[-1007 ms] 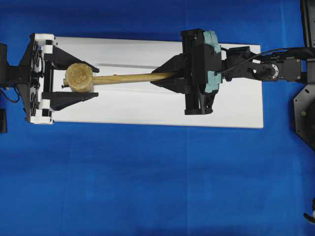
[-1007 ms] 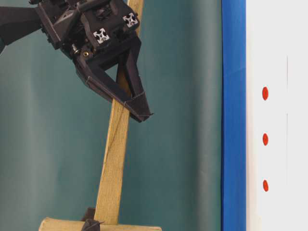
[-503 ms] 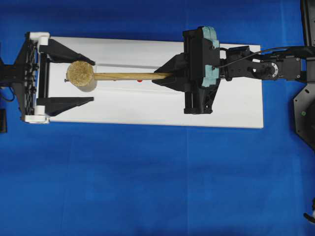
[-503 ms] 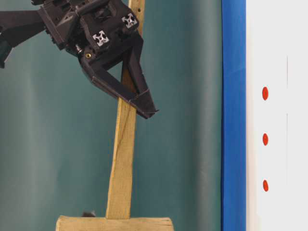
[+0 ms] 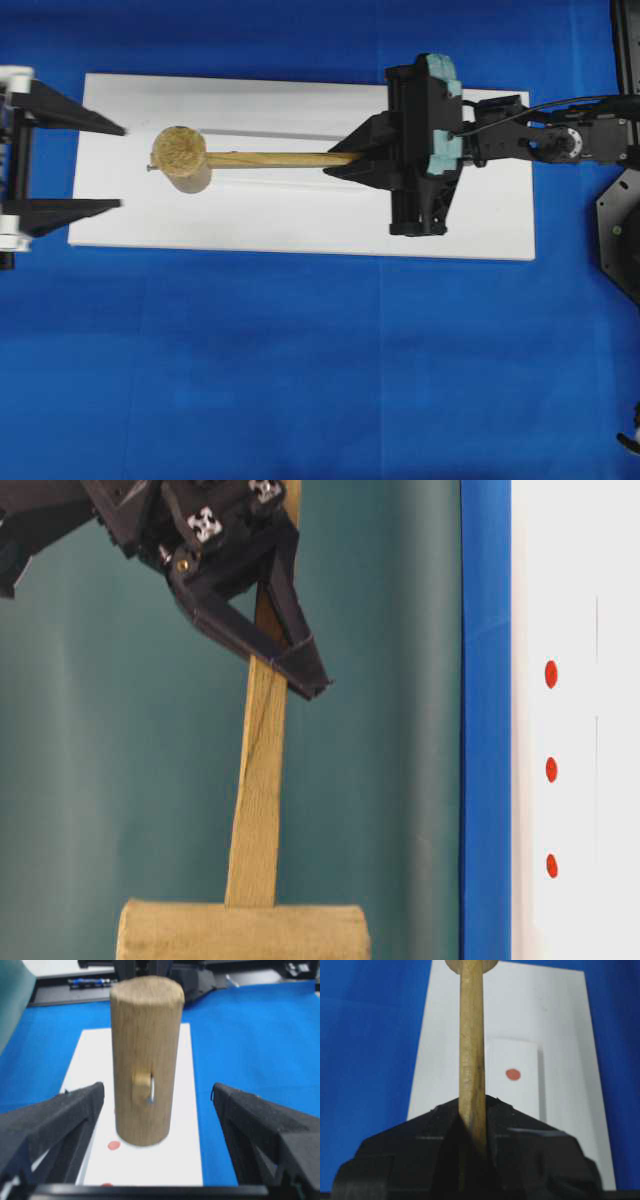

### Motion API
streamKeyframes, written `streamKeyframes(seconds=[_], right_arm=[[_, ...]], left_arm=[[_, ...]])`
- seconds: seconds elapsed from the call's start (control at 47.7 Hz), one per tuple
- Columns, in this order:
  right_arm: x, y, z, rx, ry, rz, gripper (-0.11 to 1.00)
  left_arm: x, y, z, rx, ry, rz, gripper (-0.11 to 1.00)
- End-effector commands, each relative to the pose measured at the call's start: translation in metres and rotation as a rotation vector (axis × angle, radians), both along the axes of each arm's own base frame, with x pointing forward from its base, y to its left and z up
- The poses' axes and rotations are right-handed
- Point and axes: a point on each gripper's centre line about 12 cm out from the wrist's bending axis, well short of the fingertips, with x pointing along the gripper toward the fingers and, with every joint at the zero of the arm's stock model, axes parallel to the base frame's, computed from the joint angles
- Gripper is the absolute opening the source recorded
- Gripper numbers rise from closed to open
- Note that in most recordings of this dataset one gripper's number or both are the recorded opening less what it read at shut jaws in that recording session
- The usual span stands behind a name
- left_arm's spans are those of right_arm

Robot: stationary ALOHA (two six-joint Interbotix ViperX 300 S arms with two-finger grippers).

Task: Hit the mark with a hammer.
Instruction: 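Open the left gripper and withdraw it from the mallet head, then swing the mallet head with the right gripper toward the red dots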

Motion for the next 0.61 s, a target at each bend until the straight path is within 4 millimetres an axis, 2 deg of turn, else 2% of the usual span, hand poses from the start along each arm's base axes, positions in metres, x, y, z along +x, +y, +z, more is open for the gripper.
streamKeyframes(seconds=[0.0,0.273,0.587], right_arm=[[-0.006,0.000,0.017,0.002,-0.049,-0.009,0.02],[-0.018,0.005,0.010,0.031,-0.020,0.017,0.02],[-0.024,0.006,0.003,0.035,-0.001,0.018,0.02]], left_arm=[[-0.009,0.000,0.005,-0.002,-0.003,0.000,0.86],[-0.031,-0.001,0.006,-0.001,0.031,-0.003,0.86],[-0.032,-0.001,0.002,-0.002,0.052,-0.003,0.86]])
